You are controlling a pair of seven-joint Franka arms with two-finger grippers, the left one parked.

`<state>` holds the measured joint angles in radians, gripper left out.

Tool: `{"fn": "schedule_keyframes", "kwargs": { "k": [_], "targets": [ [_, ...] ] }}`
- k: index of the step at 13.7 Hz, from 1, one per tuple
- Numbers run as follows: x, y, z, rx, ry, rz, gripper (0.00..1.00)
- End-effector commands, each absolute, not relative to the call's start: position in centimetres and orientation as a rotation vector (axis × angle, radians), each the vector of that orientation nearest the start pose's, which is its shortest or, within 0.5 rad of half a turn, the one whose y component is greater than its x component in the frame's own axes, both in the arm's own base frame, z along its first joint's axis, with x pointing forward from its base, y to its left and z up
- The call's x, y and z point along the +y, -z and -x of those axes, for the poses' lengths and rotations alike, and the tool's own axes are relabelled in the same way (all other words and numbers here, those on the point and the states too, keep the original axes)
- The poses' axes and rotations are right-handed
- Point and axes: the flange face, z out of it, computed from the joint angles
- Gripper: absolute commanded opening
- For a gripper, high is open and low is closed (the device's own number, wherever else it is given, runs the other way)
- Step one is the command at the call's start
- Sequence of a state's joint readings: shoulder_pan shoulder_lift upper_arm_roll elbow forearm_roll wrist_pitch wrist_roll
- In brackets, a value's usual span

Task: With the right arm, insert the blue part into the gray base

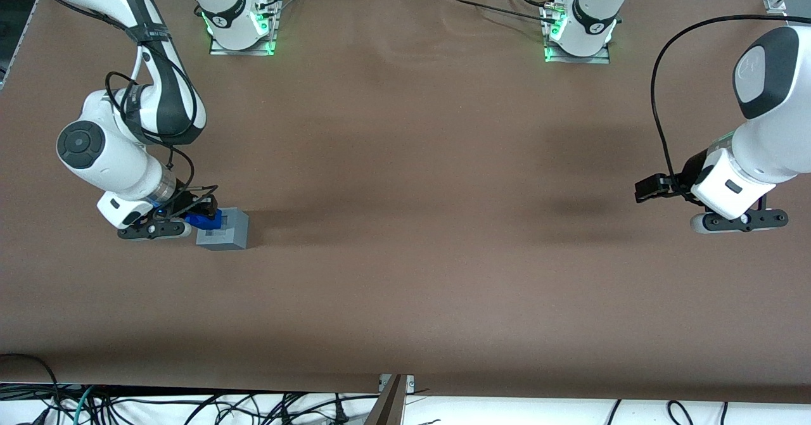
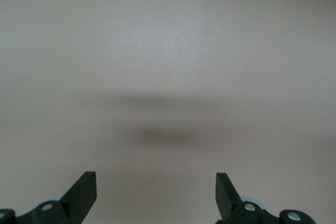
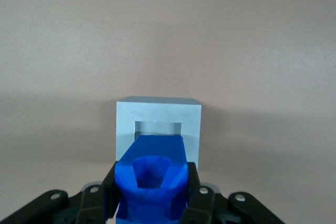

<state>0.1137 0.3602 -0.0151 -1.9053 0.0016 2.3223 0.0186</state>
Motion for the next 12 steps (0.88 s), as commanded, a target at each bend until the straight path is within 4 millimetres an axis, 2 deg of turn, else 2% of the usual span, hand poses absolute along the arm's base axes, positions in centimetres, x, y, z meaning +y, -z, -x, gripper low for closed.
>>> {"fn": "schedule_keyframes", "kwargs": {
  "k": [1,10,12],
  "targets": [
    [6.0,-30.7,-62.8,-0.106,0.121,3.119,0.15],
    [6.0,-29.3,-63.3,-0.092,0.147,3.117,0.15],
    [6.0,-28.8,-63.4,-0.085,0.149,3.116,0.18]
  ]
}}
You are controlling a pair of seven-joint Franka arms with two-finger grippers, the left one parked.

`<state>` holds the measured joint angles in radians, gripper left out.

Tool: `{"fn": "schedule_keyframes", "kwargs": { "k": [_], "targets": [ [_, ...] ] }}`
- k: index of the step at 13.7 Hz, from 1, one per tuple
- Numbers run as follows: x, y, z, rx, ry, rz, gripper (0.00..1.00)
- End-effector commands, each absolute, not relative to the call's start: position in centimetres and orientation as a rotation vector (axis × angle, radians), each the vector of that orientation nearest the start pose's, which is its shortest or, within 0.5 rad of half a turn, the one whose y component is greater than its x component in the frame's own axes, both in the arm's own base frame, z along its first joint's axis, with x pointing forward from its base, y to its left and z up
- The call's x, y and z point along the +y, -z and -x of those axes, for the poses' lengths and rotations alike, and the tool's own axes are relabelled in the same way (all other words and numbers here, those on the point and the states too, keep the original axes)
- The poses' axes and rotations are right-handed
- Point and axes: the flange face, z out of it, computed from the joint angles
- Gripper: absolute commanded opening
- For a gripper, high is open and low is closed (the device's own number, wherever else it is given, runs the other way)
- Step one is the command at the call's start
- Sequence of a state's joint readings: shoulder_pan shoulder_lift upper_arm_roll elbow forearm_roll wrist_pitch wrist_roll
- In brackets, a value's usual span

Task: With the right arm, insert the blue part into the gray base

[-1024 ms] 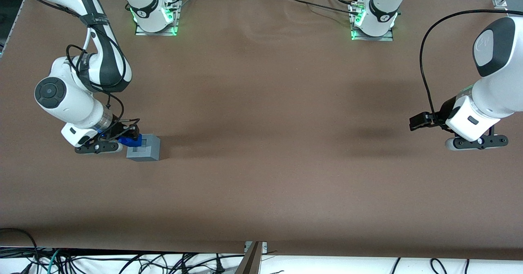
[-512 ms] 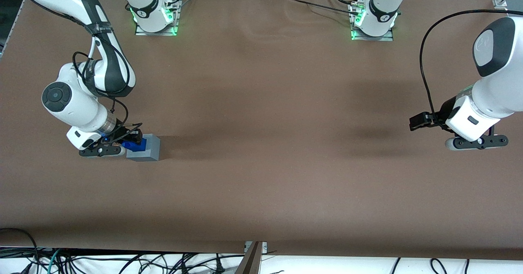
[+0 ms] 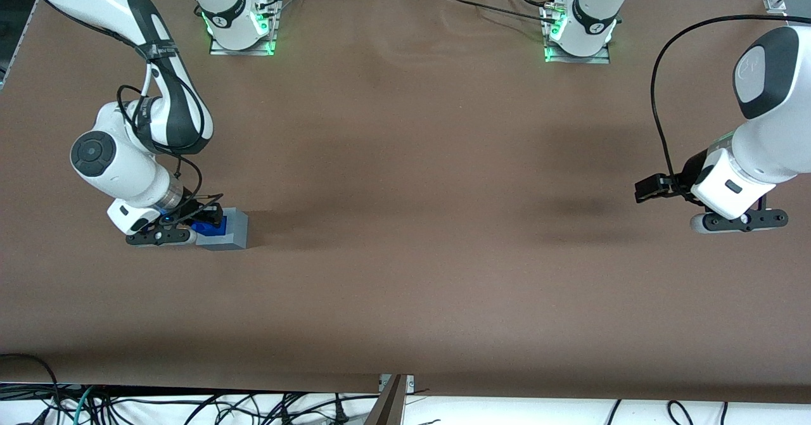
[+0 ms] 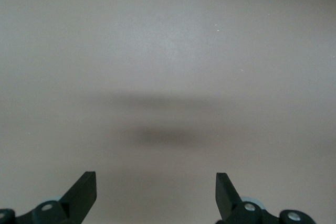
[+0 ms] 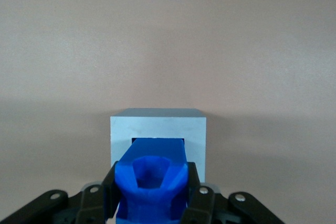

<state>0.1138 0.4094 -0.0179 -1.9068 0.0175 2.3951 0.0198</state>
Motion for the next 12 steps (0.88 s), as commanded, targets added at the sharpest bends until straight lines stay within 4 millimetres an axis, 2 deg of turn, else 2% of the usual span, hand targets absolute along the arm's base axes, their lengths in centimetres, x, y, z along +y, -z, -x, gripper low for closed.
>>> {"fn": "schedule_keyframes", "kwargs": {
  "k": [1,2,3,8,10,12],
  "targets": [
    [6.0,-28.9,-63.4,-0.080,0.152,3.117,0.50],
    [6.0,-29.0,-63.5,-0.075,0.154,3.116,0.95],
    [6.1,-29.1,-63.4,-0.077,0.154,3.116,0.99],
    [6.4,-30.8,-63.7,-0.059,0.179,3.111,0.99],
    [6.4,-32.3,-63.5,-0.062,0.151,3.113,0.99],
    [6.4,-36.2,-63.4,-0.066,0.103,3.114,0.99]
  ]
}}
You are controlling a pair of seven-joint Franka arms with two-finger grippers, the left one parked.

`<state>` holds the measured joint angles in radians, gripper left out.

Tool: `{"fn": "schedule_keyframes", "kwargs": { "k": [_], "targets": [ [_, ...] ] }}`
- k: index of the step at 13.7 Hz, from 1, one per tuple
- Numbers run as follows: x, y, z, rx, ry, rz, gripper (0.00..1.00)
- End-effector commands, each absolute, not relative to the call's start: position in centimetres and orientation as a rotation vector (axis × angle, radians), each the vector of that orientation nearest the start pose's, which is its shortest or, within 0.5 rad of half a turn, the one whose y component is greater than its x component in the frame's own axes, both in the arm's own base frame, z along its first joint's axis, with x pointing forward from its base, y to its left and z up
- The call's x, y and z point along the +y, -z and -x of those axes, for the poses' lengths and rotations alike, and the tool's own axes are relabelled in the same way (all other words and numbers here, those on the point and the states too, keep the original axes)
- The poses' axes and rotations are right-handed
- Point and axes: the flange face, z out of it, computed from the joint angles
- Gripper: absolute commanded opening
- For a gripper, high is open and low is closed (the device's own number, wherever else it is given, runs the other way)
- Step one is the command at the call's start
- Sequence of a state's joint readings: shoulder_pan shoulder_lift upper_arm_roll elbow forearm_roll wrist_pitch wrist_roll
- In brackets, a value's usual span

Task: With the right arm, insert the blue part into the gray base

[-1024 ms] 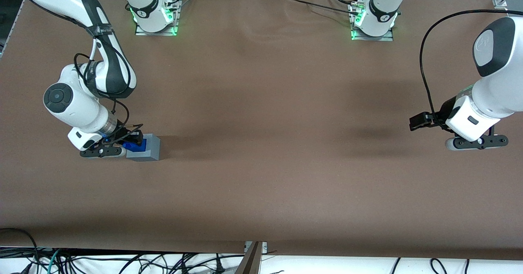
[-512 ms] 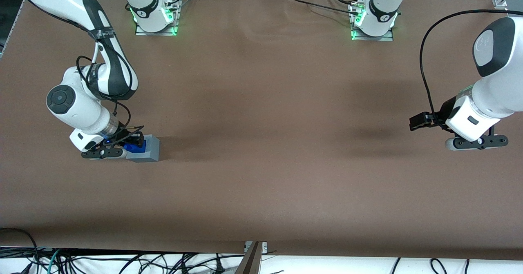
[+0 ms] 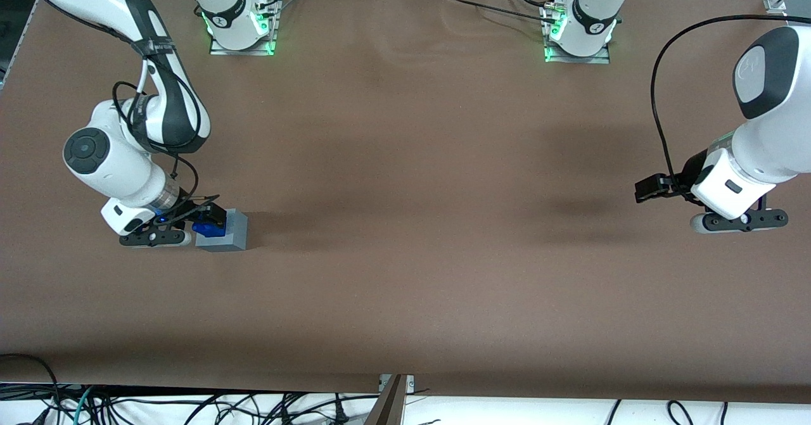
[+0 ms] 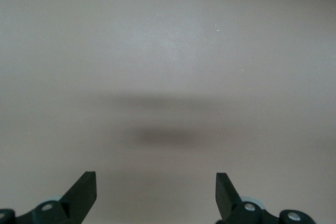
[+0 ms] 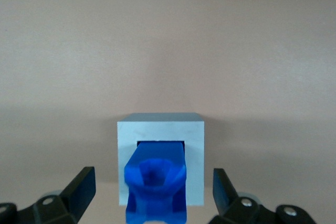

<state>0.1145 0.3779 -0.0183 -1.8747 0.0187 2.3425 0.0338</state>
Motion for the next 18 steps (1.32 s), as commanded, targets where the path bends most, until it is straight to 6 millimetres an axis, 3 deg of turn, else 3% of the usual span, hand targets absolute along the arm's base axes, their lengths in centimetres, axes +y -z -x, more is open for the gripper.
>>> {"fn": "schedule_keyframes", "kwargs": {
  "k": [1,4,7,9,11,13,18],
  "targets": [
    [6.5,-39.1,-63.3,-0.057,0.060,3.115,0.99],
    [5.8,-47.3,-61.4,-0.029,-0.060,3.118,0.99],
    [5.4,-54.7,-57.6,-0.030,-0.047,3.112,0.99],
    [5.2,-58.3,-55.0,-0.036,-0.044,3.109,0.99],
    [5.0,-59.6,-54.0,-0.037,-0.047,3.108,0.99],
    [4.7,-60.2,-54.5,-0.050,-0.025,3.109,0.99],
    [4.8,-60.2,-54.9,-0.062,-0.034,3.112,0.99]
  ]
}}
